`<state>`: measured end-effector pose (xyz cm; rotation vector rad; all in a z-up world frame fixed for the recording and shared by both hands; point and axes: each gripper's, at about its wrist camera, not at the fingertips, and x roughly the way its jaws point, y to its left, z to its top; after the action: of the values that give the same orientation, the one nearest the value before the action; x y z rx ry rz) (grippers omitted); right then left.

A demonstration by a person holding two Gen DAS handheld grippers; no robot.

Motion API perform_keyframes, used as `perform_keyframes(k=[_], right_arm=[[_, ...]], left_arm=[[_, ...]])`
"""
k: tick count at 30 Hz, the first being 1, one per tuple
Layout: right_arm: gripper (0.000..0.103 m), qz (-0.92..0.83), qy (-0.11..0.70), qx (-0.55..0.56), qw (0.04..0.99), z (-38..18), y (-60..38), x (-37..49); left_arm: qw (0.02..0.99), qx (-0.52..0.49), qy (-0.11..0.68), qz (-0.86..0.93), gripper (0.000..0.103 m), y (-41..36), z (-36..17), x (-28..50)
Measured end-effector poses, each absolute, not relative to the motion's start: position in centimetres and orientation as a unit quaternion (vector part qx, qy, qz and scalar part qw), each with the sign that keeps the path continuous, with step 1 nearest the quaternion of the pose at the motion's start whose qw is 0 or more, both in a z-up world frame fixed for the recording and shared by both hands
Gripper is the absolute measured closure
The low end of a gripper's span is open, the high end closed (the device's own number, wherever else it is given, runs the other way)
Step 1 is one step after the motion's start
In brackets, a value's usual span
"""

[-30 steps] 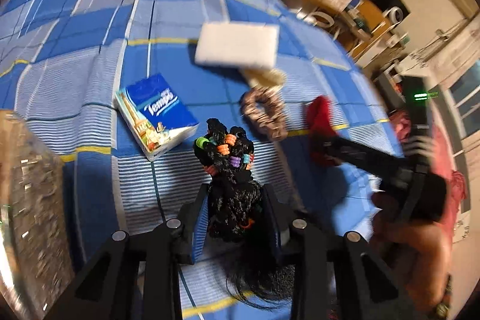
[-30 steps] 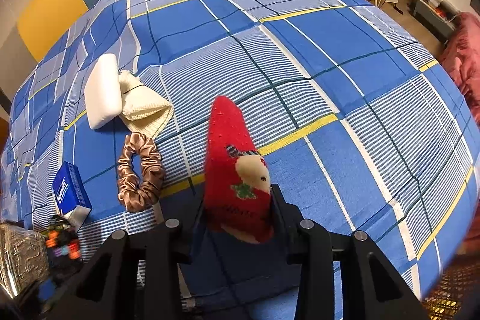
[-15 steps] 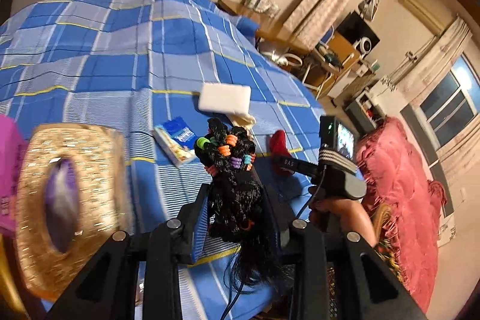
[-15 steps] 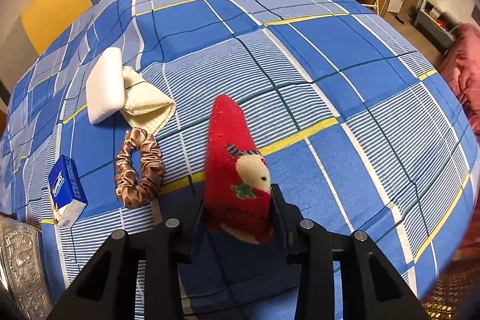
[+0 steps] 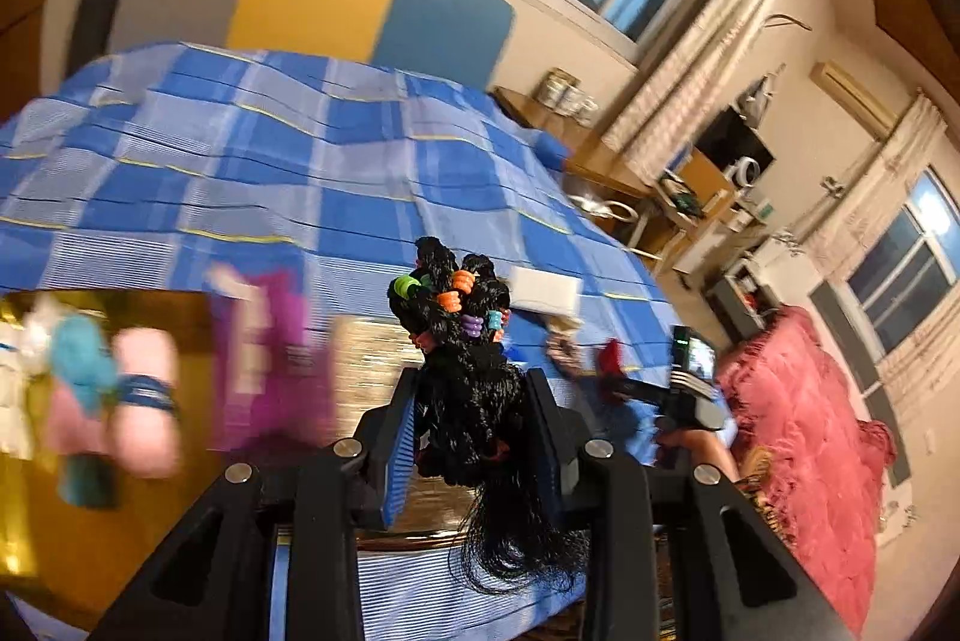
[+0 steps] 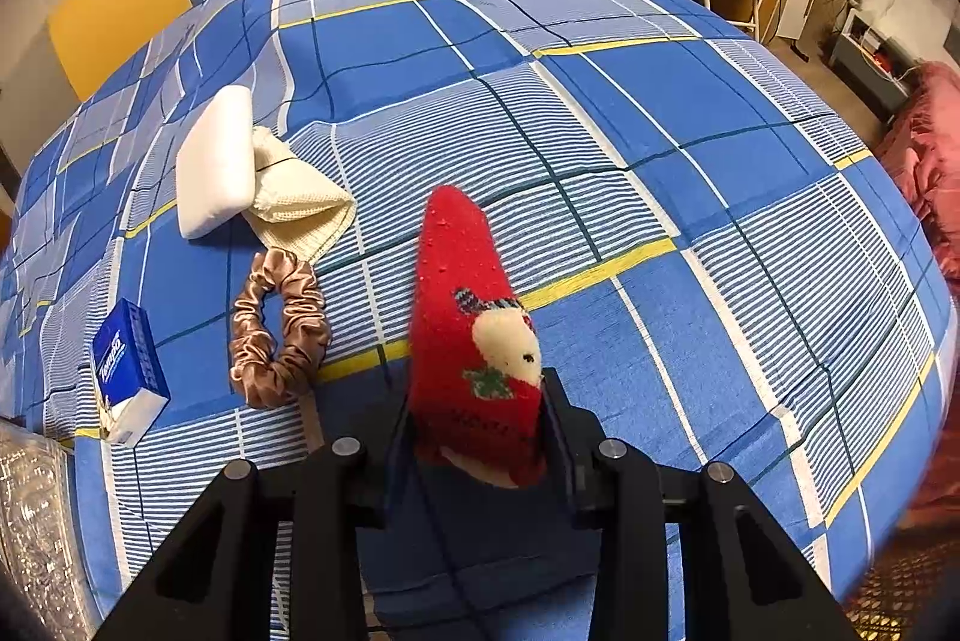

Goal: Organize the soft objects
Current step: 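Carry the black hair bundle into the gold tray and open the left gripper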

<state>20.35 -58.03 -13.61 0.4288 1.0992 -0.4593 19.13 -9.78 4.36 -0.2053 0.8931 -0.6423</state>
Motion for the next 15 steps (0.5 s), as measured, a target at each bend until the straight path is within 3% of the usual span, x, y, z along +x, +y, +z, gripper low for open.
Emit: perform_keyframes(k=[8,15], right_arm=[[0.065,-0.216,0.510,0.190,0.811,-13.4,-57.7,20.2],[0.067,-0.190,0.464,0.182,0.846,-11.4,-56.7,20.1]], left_arm=[[0.860,-0.097,0.436,-0.245,0.070,-1.2,3.3,21.6],[0.841,-0.060,0.489,-0.222,0.070,1.7,-1.3,26.6]])
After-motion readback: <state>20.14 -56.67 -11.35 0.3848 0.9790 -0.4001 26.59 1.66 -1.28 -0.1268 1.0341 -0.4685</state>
